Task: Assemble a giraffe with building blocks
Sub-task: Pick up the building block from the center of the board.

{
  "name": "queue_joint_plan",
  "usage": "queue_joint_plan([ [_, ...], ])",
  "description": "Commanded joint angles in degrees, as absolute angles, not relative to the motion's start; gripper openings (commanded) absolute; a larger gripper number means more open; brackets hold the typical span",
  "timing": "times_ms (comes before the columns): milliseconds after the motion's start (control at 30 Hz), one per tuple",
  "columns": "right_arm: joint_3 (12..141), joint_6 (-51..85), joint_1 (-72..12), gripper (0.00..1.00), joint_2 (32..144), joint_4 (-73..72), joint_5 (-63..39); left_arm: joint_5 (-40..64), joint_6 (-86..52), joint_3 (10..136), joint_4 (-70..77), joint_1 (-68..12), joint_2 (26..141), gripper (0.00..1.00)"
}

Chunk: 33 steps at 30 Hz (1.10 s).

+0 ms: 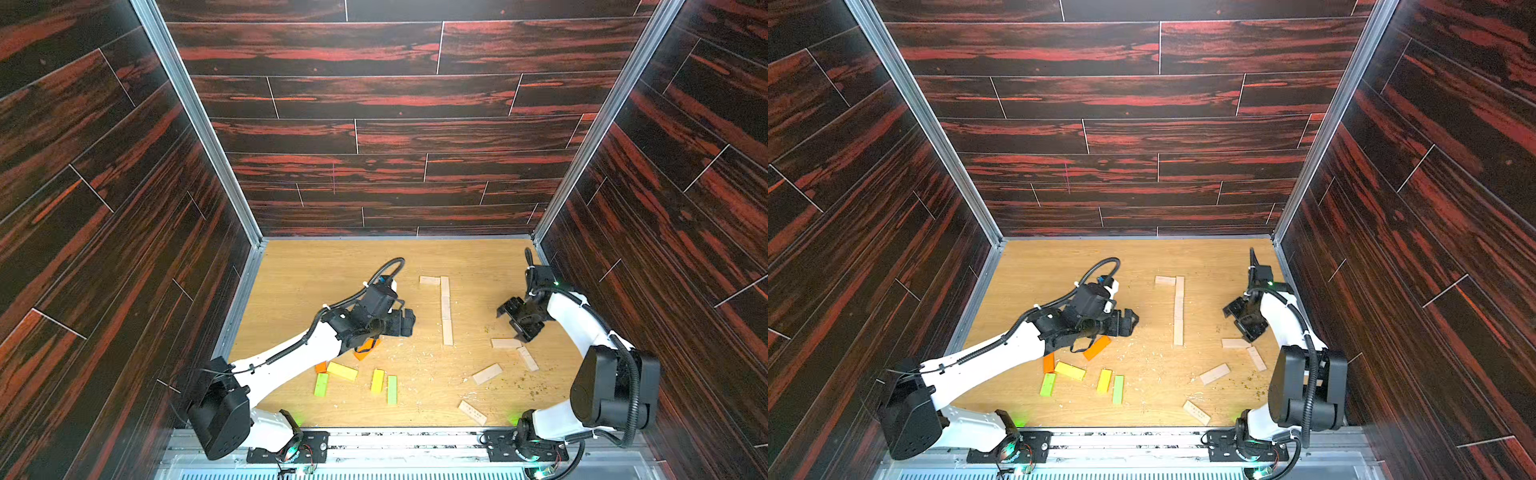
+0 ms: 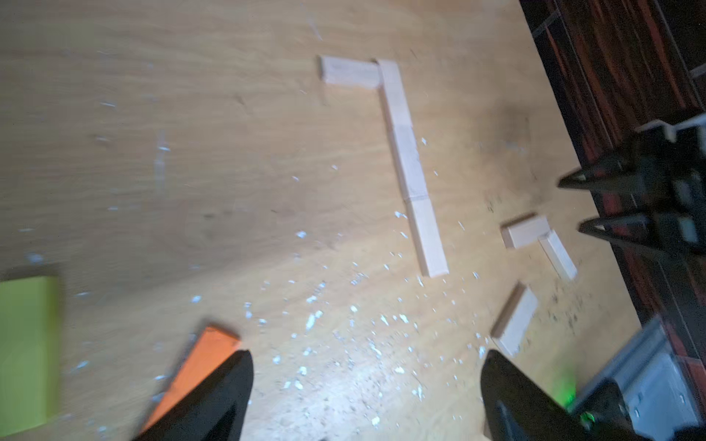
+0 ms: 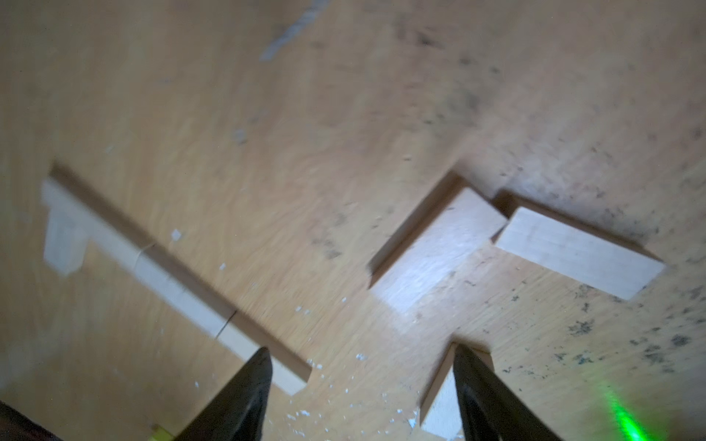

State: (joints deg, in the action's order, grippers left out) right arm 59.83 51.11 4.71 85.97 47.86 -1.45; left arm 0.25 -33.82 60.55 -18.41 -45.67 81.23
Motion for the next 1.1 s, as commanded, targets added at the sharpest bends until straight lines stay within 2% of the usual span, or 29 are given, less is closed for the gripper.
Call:
queue_joint_plan([
  [0, 57.0, 56.6, 6.7, 0.76, 85.5, 44.9, -3.5, 1.7, -31.8, 62.6, -17.7, -45.8, 81.8, 0.96],
  [167, 52.1, 60.4, 9.9, 0.76, 85.9, 39.7, -6.0, 2.1, -30.2, 62.6, -17.4, -46.0, 82.5, 0.96],
  [433, 51.8, 61.8, 10.3, 0.75, 89.9, 38.2, -6.1, 1.9, -29.1, 62.7, -17.4, -46.0, 83.5, 0.96],
  [933, 51.1, 63.1, 10.4, 0.62, 95.1, 35.6, -4.7, -0.4, -27.9, 61.2, -17.4, -45.9, 82.7, 0.97],
  [1067, 50.8, 63.4, 10.4, 0.53, 96.1, 34.8, -4.9, -1.1, -27.3, 60.7, -17.4, -45.9, 82.4, 0.97],
])
